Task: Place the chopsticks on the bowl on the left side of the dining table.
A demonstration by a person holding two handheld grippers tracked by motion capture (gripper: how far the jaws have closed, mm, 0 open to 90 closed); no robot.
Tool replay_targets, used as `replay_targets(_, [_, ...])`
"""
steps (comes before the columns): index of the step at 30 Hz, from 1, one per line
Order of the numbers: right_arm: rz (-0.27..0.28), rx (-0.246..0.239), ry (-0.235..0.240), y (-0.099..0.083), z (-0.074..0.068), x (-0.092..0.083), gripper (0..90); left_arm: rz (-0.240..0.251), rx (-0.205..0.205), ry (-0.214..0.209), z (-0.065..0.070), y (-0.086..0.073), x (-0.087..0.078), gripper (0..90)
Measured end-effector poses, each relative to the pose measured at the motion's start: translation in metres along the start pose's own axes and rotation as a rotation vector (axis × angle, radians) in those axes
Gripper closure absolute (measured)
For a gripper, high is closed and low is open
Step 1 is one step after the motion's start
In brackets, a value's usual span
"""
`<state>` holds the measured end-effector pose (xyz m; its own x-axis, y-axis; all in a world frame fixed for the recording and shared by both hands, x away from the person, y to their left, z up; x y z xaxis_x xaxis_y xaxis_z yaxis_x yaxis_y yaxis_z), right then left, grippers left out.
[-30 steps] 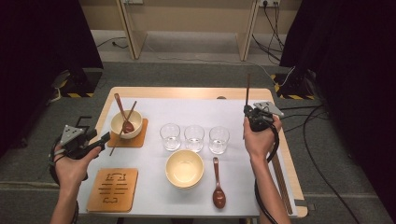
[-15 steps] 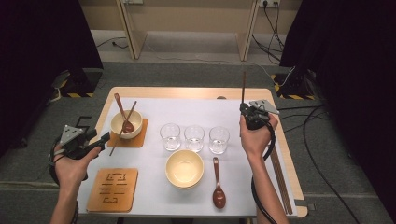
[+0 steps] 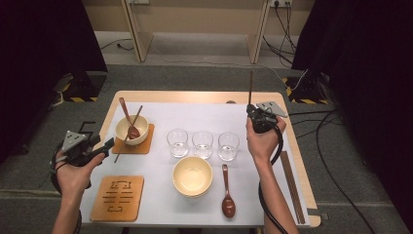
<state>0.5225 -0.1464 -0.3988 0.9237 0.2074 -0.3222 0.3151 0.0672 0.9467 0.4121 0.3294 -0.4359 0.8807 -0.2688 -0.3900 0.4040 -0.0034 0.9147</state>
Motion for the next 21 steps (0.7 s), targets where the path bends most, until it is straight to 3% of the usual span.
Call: replay_targets(21, [0.024, 0.003, 0.011, 0.005, -0.013, 0.009, 84.9, 0.002, 0.001, -0.002, 0.001, 0.0, 0.0, 43.4])
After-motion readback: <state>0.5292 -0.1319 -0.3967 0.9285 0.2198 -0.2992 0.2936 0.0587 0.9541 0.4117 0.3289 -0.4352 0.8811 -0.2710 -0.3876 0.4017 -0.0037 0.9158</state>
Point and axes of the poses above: each handheld gripper's, and its own axes: x roughly forward along the jaws, y roughly out of its top, z roughly to its right, the point moved 7 cm from there along x, roughly forward along the jaws, and after that the axes turned 2 degrees about -y, right-handed, at the moved point
